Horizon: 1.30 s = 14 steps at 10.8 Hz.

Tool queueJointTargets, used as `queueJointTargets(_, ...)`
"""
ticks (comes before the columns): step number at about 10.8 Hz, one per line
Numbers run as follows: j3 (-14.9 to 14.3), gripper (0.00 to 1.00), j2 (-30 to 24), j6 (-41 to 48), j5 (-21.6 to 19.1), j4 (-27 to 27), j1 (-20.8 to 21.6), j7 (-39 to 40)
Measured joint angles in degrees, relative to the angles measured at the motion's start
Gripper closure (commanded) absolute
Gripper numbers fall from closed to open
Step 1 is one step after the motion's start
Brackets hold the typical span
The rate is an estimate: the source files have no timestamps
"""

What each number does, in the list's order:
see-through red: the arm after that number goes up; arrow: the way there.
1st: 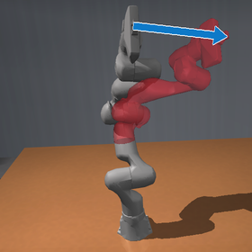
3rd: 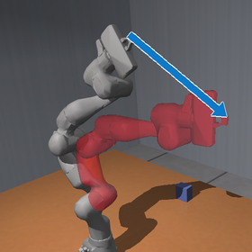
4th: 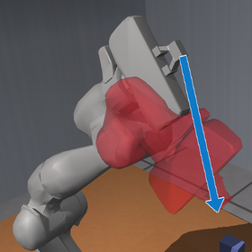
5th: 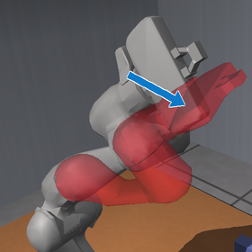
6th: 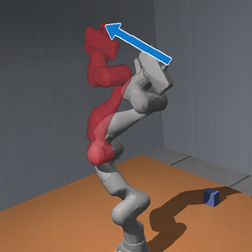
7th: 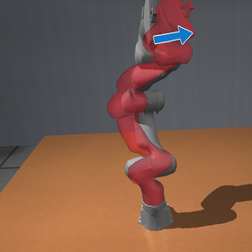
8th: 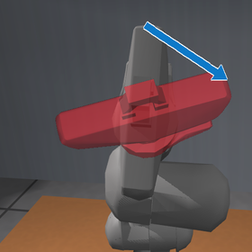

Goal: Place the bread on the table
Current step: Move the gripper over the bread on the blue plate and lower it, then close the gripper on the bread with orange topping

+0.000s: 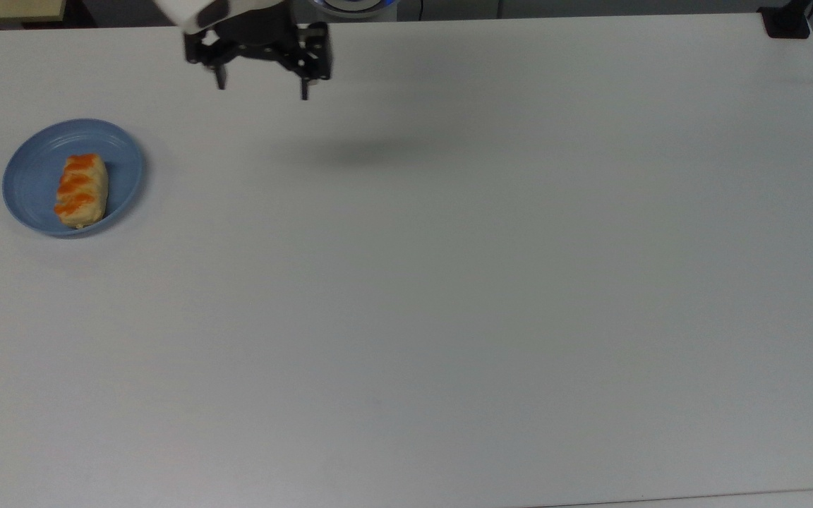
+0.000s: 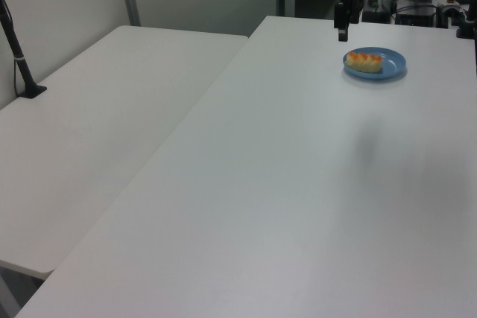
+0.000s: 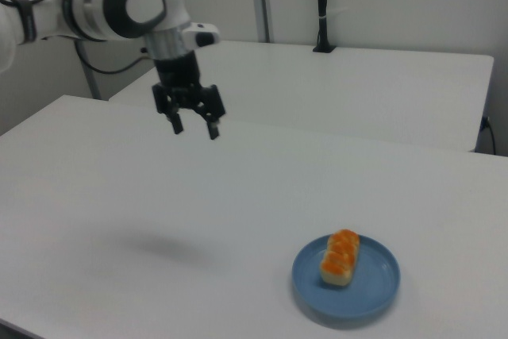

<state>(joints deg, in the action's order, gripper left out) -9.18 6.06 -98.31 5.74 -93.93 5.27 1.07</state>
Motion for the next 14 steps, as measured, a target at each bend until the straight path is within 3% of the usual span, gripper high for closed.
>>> queueJointTargets(6, -0.27, 0.0, 8.65, -14.58, -0.65, 0.02, -16.84, 15.13)
queueJointTargets(11, -0.26, 0.01, 18.46, -20.92, -0.86, 1.66, -22.65, 20.28)
queueJointTargets(14, -0.21, 0.16, 21.45, -23.86, -0.86, 1.7, -24.41, 21.35)
